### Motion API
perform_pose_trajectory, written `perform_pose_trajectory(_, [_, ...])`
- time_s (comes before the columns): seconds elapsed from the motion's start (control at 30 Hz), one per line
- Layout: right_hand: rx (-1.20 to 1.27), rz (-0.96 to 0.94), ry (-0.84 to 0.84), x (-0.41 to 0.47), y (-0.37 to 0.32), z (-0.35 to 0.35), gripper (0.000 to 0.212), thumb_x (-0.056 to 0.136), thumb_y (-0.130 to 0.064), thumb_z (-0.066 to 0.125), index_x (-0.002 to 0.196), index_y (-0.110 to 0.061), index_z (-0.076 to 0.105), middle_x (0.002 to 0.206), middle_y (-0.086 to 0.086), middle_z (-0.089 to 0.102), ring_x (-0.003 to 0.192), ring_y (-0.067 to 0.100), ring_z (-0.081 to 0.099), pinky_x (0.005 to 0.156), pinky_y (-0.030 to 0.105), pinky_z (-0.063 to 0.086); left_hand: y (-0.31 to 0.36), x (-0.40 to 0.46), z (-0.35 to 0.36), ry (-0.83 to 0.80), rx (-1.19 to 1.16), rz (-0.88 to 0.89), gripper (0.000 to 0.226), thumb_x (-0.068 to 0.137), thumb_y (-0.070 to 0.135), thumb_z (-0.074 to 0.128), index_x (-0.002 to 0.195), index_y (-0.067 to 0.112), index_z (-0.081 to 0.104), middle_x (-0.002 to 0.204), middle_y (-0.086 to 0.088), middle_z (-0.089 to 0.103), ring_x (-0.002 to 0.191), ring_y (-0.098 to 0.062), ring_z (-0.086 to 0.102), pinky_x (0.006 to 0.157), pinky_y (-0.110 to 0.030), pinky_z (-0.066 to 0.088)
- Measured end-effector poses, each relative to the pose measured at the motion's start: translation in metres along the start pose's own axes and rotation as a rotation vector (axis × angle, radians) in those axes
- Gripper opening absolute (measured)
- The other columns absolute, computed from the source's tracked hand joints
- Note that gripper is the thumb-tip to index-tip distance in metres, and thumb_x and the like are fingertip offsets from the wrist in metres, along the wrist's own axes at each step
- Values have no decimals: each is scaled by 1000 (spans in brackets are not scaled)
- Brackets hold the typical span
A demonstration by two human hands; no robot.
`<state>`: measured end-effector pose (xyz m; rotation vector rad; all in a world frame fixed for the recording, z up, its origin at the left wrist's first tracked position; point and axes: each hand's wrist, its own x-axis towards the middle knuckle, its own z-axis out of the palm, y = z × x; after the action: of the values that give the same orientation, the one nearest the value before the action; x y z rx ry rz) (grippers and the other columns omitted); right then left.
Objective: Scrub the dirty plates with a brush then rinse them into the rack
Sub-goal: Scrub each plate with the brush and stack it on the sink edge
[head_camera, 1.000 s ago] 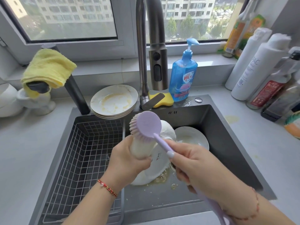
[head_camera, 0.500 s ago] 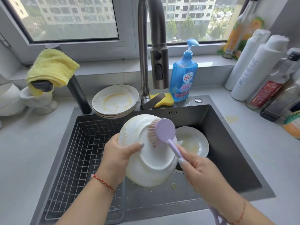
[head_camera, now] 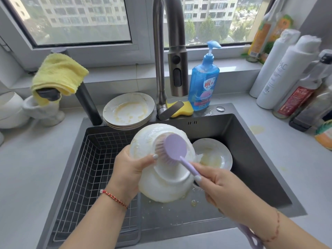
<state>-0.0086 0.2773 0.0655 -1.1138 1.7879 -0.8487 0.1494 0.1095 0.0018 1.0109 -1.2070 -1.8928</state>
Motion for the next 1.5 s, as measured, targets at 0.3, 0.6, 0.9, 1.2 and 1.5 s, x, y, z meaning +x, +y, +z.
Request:
perform_pose_trajectory(0.3, [-199,44,78,6,10,-20,46,98,-25,43,116,-67,48,44,-13,36,47,8,29,49,22,28,3,-1,-11,-4,-11,14,85,46,15,88,124,-2,57,114,-26,68,103,-46,67,86,-64,54])
perform_pose_trajectory(0.6, [-99,7,-94,-18,9,-3,54,98,-24,43,113,-76,43,54,-12,35,56,13,27,51,22,27,8,-1,-17,7,-16,59,84,46,18,88,123,1,59,113,-23,70,100,-43,69,78,-56,58])
perform_pose_trajectory(0.9, [-264,27,100,4,14,-23,48,98,-29,42,105,-76,42,45,-11,40,46,8,30,50,24,28,6,-7,-12,7,-37,101,80,50,12,87,124,-1,58,114,-24,69,102,-43,68,83,-57,57])
perform_pose_trajectory(1.2, [-74,3,-112,-30,8,11,51,100,-22,42,114,-71,43,49,-26,49,49,3,35,52,10,32,4,-7,-16,52,-64,124,84,49,17,87,126,1,57,117,-25,68,105,-44,67,86,-61,54])
perform_pose_trajectory(1.5, [75,61,165,1,24,-22,37,99,-22,47,111,-54,60,46,-8,33,39,8,28,41,20,28,-3,-13,-2,-24,-107,30,84,50,15,86,127,-2,56,117,-27,67,105,-45,67,77,-51,58])
